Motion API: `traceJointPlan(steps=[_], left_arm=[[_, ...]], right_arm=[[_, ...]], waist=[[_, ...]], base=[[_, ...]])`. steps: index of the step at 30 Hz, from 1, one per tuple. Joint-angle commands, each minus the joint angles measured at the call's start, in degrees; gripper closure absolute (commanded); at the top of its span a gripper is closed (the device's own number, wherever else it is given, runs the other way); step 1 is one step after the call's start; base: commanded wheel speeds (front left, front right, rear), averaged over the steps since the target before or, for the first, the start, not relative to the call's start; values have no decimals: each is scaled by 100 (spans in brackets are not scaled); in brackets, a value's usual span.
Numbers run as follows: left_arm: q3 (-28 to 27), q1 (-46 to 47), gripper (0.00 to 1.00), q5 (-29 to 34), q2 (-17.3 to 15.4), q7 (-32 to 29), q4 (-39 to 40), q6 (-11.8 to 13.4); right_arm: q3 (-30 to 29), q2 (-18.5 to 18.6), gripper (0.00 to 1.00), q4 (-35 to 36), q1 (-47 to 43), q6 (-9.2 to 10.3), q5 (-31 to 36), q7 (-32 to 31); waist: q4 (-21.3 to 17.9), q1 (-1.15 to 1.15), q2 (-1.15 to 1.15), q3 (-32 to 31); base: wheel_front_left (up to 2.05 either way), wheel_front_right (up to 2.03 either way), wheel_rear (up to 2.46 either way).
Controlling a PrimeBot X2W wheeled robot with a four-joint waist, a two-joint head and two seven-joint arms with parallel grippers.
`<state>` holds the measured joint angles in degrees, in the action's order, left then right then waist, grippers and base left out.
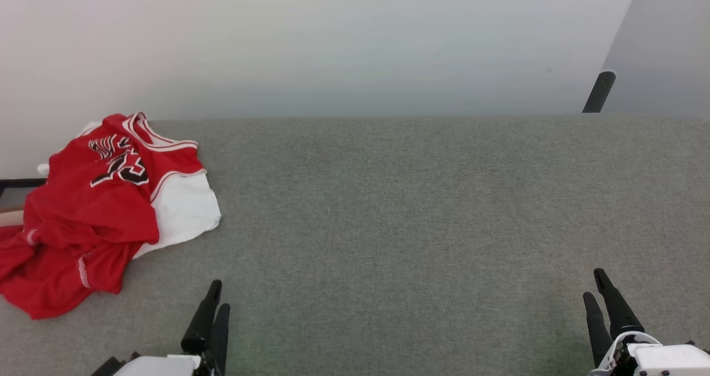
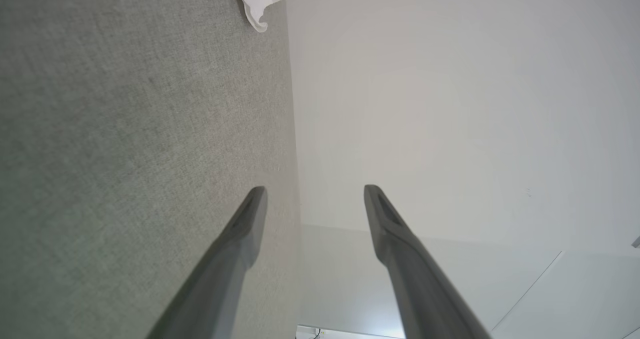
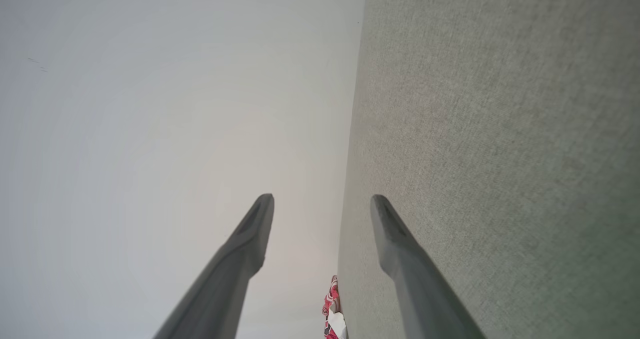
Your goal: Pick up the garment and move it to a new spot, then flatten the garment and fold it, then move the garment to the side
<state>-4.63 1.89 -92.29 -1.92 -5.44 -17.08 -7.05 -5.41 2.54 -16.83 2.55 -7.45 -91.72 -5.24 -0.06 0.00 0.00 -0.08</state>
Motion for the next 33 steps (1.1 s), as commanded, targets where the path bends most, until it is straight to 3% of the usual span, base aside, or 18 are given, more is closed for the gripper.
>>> traceJointPlan(steps=[1,11,18,33], left_arm=[[58,108,0,17,-24,36,154,19],[355,97,0,200,-124,261,393,120],[553,120,0,570,-270,487,470,185],[1069,215,0,2245,-659,927,475,480]], right_arm=[[52,17,0,162,41,0,60,57],[252,65,0,400,-60,-1,401,328],[346,132,0,487,-94,-1,980,513],[364,90,0,672,-176,-2,2965,812]], waist=[[-1,0,0,-6],[-11,0,0,-56],[-16,0,0,-88],[-18,0,0,-162]], base=[[0,0,0],[0,0,0],[0,0,0],[0,0,0]])
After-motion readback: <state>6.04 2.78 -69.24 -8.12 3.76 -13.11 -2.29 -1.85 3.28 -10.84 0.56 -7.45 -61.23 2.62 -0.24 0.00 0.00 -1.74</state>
